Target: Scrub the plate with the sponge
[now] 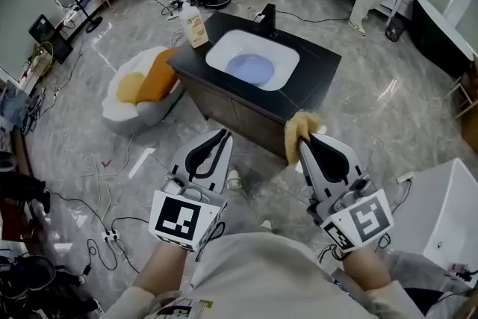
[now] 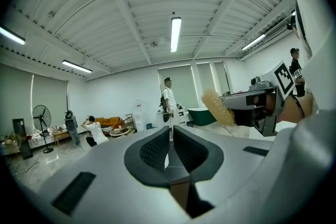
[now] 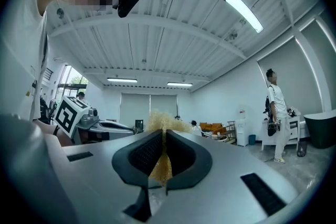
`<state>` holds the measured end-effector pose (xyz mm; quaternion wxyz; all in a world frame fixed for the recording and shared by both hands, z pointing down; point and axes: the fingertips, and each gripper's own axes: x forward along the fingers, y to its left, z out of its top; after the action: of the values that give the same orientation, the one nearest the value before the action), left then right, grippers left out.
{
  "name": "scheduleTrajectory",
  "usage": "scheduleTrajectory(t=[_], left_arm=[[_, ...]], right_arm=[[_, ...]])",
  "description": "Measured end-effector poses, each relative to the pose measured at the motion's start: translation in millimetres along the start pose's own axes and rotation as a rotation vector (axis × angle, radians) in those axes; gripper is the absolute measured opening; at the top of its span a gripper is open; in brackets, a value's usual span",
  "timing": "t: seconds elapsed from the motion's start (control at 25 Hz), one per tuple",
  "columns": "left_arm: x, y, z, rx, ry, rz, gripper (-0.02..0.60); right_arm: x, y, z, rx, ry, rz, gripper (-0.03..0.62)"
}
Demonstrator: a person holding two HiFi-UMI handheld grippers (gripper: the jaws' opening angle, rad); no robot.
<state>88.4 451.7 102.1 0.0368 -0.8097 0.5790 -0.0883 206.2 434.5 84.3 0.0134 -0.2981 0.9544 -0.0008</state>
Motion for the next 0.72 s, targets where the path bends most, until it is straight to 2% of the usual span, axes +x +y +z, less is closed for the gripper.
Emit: scheduleTrajectory(t=[0.2,0.36,0.48,0.6,0.72], left_arm=[[35,24,-16,-0.031,0.002,0.007,0.039],[73,47,-31,0.007,0.000,-0.029,0.040],[104,70,-41,0.027,0.005,-0.046,0.040],[132,100,-54,0.001,0.030,-0.062,0.040],[159,136,-73,0.026,0.079,-0.103,0.040]], right_arm=[[30,-29,-18,0.047,0.013,-0.018,0.046],[64,-57,-32,0.049,0.031,-0.034,0.046],[97,-75,-40,0.091,0.033,-0.035,0.046],[132,-91,-52,0.120,0.056,-0.052,0.046],[170,-108,-65,0.148,0.092,-0.074,0.046]])
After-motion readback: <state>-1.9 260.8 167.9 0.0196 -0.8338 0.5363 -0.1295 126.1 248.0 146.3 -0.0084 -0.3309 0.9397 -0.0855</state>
